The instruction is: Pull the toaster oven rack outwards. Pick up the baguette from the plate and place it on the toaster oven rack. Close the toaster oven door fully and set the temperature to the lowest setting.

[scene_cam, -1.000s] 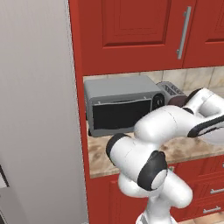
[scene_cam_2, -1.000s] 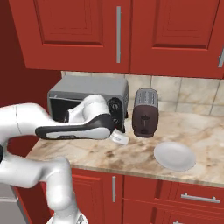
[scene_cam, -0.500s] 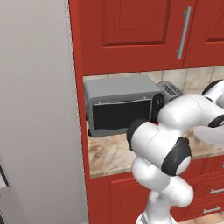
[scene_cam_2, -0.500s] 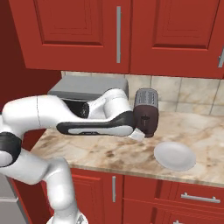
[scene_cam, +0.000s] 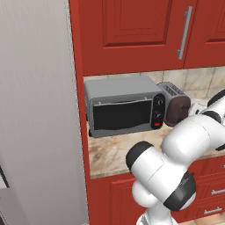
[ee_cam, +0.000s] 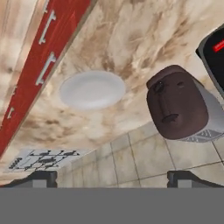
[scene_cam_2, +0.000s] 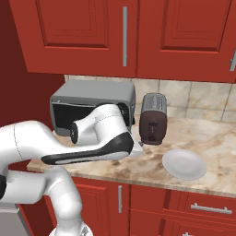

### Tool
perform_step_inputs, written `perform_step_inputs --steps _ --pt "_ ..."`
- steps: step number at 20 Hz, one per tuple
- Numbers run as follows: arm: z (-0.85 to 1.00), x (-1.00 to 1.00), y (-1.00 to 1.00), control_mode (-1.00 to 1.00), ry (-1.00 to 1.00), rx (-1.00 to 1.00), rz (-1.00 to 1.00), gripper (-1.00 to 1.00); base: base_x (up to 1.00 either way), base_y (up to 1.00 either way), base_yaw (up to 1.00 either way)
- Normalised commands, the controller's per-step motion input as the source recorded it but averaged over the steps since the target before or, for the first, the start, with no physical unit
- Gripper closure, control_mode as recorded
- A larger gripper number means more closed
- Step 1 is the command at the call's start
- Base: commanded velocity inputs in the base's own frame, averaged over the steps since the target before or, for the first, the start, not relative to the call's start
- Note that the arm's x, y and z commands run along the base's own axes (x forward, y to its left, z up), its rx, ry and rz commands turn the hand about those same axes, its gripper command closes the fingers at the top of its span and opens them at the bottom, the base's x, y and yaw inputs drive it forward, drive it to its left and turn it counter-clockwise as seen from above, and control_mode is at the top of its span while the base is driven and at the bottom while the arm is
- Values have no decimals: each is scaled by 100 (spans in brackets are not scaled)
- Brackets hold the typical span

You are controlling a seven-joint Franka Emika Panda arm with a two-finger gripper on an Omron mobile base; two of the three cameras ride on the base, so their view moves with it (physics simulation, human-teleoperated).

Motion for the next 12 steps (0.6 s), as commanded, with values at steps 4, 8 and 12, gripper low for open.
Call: perform_step_inputs --steps 4,8,12 --pt "100 -49 88 -100 15 42 0 -100 0 0 0" --pt "100 -56 86 -100 22 51 0 -100 0 0 0" --pt "100 -55 65 -100 33 39 1 -100 0 0 0"
